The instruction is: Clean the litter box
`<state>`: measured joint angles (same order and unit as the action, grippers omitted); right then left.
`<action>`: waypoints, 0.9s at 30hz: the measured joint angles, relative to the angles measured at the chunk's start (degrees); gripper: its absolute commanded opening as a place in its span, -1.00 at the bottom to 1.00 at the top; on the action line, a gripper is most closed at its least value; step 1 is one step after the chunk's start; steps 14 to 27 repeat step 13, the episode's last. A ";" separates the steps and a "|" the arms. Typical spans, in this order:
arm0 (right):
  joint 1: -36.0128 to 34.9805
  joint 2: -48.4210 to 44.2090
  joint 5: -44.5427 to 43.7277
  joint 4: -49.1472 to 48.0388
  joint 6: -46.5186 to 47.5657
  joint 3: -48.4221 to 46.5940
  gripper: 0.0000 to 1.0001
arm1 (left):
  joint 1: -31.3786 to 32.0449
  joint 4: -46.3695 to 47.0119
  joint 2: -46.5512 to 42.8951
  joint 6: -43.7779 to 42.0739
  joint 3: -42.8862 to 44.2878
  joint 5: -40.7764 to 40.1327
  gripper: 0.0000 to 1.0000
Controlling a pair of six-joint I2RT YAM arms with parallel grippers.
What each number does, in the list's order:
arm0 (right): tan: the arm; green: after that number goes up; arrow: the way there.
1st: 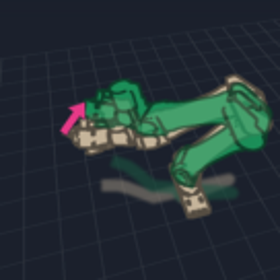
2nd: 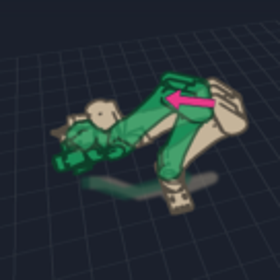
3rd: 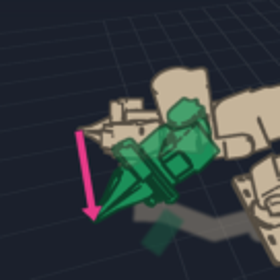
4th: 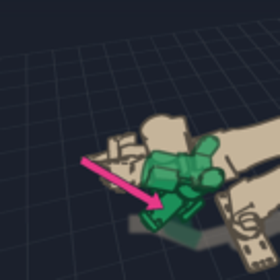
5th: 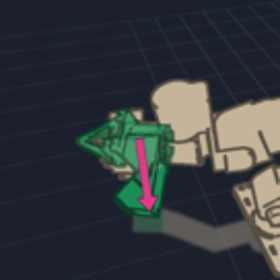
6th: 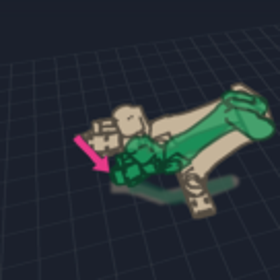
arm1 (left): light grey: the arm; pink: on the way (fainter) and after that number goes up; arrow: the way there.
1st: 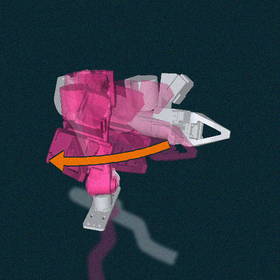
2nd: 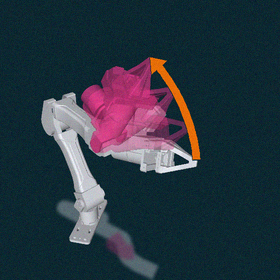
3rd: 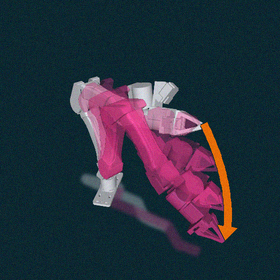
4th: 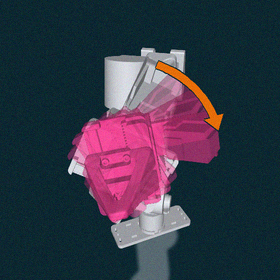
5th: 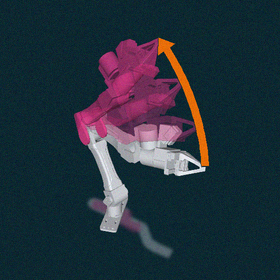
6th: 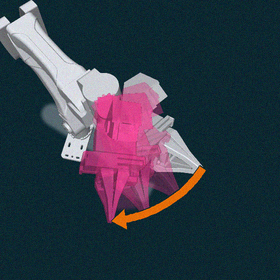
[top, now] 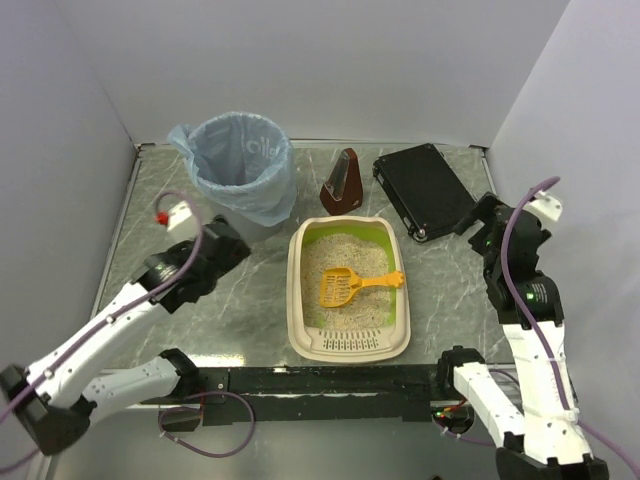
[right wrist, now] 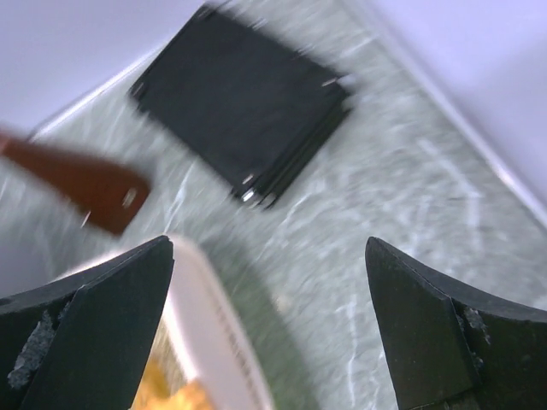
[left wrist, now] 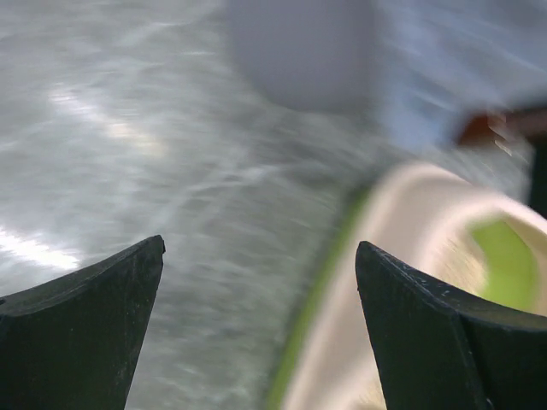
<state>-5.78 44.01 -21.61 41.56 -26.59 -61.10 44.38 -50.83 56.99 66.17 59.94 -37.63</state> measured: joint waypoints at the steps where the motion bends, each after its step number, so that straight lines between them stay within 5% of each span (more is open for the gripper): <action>1: 1.62 -0.22 -0.92 -0.02 -0.37 0.04 1.00 | -3.17 -1.09 -1.68 0.85 -1.79 0.11 0.94; 10: 4.81 1.84 -3.08 -0.24 -0.85 4.28 1.00 | -21.24 -4.83 -2.12 3.43 -3.54 1.90 0.94; 27: 4.81 1.18 -4.33 -0.37 -1.03 5.22 1.00 | -22.14 -5.51 -1.03 3.52 -2.58 1.79 0.94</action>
